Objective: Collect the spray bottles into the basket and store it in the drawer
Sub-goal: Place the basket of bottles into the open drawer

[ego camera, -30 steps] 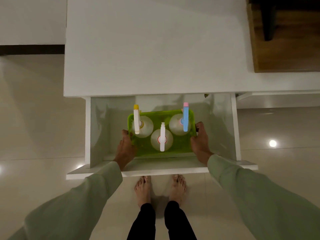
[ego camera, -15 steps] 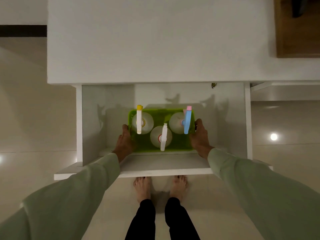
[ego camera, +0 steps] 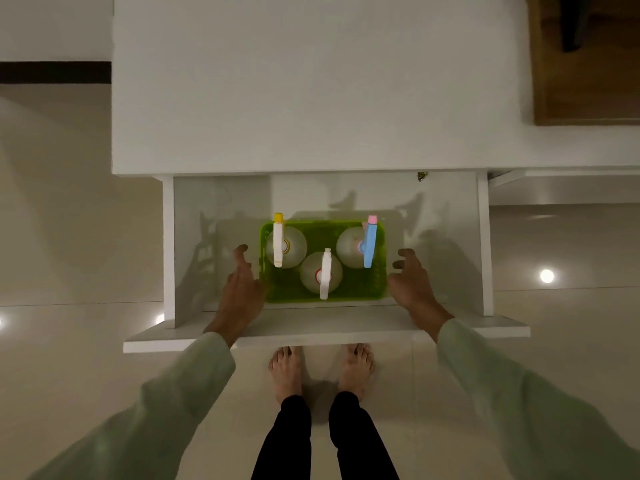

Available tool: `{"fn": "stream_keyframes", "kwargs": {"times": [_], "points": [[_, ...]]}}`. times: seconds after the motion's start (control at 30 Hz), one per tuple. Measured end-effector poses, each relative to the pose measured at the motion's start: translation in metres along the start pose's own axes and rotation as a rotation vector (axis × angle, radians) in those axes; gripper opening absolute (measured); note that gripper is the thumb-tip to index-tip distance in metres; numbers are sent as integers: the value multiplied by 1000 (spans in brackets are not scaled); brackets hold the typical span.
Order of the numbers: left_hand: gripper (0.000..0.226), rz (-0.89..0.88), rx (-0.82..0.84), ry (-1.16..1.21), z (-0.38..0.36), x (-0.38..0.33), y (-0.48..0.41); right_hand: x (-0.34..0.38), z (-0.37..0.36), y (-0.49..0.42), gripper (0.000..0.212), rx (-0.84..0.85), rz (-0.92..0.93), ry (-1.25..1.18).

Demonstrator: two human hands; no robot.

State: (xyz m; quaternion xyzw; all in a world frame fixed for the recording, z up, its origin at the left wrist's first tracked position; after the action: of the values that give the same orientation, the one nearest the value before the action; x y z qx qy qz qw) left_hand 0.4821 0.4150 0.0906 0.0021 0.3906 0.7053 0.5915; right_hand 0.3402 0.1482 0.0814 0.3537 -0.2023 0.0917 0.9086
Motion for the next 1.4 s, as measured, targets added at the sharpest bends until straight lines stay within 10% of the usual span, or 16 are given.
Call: {"fn": "stream_keyframes", "kwargs": {"times": [0.17, 0.3, 0.5, 0.83, 1.17, 1.4], "points": [[30, -372, -159, -69, 43, -12, 82, 2, 49, 85, 39, -123, 503, 49], [43, -686, 47, -268, 31, -6, 123, -16, 43, 119, 39, 102, 911, 398], [49, -941, -7, -490, 14, 8, 109, -19, 26, 108, 27, -19, 1207, 689], [35, -925, -256, -405, 26, -27, 80, 22, 21, 89, 21, -197, 1134, 678], [89, -935, -455, -411, 43, -104, 28, 107, 28, 48, 88, -444, 1123, 515], [70, -1003, -430, -469, 50, -137, -10, 147, 27, 16, 91, -469, 1213, 614]]}}
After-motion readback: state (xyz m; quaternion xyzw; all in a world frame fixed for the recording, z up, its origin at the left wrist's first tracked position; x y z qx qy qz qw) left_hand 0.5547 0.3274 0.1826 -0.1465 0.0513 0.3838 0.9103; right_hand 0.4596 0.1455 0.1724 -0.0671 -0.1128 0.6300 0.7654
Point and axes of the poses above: each hand's wrist, its own y-axis away from the middle knuckle, its own z-axis out of the back of the hand, x = y × z, the point moved 4 cm from there along -y, towards the middle knuckle, and after that the axes turned 15 degrees about -x, right-handed, at the moved point
